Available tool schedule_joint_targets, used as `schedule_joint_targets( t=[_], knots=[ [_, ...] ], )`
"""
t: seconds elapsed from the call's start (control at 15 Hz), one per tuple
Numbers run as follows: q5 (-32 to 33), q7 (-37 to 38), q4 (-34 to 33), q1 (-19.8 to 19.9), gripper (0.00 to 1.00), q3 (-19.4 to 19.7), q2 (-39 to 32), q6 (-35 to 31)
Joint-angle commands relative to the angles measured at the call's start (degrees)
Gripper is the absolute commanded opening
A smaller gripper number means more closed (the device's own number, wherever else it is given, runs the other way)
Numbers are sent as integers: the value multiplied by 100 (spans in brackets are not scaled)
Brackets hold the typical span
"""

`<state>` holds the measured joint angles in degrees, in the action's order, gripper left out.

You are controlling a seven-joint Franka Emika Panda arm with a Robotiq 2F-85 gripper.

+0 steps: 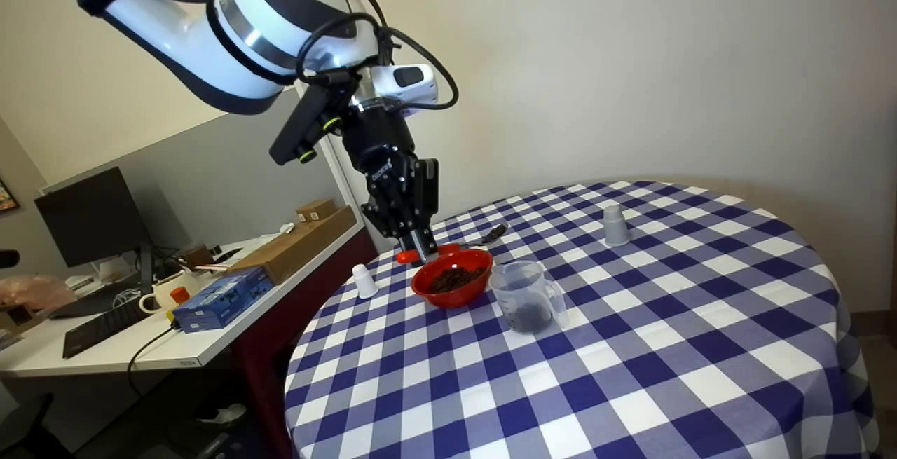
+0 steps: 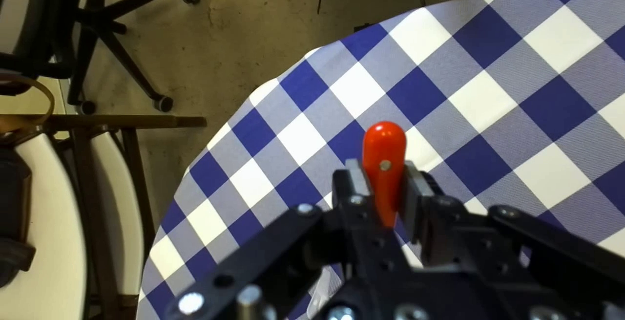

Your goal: Use the spoon to scoop some of the contents in the red bowl and put them in the colourless cup.

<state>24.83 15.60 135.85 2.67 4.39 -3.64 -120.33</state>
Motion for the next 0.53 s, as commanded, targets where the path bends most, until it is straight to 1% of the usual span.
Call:
schedule_joint_targets(
  t=[0.0, 0.47],
  knots=[
    [304, 301, -139, -89, 5, -61, -197, 114],
    [586, 507, -232, -185, 5, -32, -586, 104]
  ],
)
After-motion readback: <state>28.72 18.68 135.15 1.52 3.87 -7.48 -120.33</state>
